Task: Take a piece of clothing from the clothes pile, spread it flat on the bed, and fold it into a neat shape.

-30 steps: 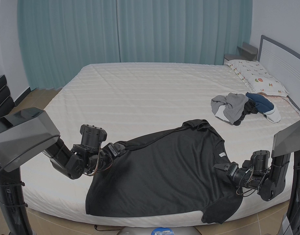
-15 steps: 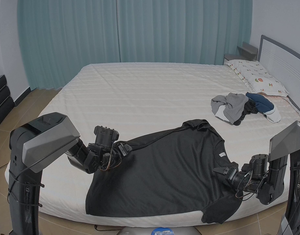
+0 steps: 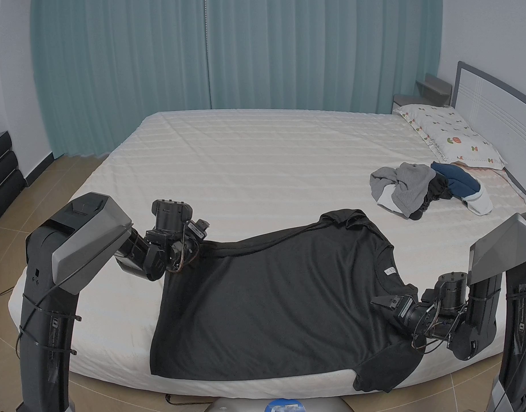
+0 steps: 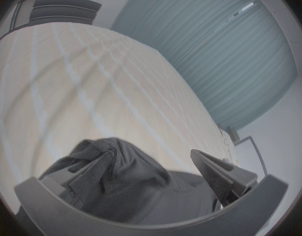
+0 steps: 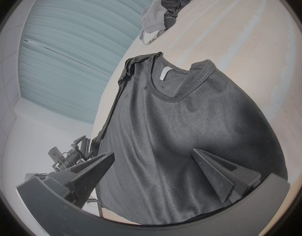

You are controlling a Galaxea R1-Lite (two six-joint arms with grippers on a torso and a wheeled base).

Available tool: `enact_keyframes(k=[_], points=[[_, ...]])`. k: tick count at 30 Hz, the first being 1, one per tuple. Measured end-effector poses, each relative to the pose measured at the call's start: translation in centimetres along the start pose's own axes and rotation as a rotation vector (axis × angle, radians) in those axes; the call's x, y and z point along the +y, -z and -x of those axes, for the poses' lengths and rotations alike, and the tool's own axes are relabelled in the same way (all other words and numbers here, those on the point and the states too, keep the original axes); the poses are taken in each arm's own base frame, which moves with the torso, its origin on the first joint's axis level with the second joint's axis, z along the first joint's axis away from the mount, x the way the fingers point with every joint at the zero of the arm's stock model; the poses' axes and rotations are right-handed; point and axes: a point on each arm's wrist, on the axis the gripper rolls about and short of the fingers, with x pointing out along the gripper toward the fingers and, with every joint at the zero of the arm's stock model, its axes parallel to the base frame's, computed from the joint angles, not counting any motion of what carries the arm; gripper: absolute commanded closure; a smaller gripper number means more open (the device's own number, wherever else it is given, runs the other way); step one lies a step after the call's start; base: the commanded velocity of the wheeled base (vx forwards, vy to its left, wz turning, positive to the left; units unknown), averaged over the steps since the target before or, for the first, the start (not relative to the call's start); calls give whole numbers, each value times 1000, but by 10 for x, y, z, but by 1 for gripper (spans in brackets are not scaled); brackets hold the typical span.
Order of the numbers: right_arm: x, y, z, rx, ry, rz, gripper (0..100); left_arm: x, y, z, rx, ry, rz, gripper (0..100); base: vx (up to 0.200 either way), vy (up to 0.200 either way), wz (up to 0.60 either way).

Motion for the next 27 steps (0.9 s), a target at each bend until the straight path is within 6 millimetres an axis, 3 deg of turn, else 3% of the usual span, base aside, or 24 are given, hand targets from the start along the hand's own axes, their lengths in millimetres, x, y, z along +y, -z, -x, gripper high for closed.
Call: enact_keyframes(k=[6, 11, 19, 27], points=[[0, 0, 0, 1, 1, -1, 0, 12, -32, -18, -121, 17, 81, 0, 0, 0, 0], [-1, 0, 0, 2, 3, -1, 0, 22, -46, -24, -163, 31, 107, 0, 0, 0, 0], [-1, 1, 0, 3, 4, -2, 0, 34, -51, -26, -145, 15, 112, 0, 0, 0, 0], [0, 0, 0, 1, 1, -3, 0, 43, -40, -25, -50, -47, 45, 0, 0, 0, 0]])
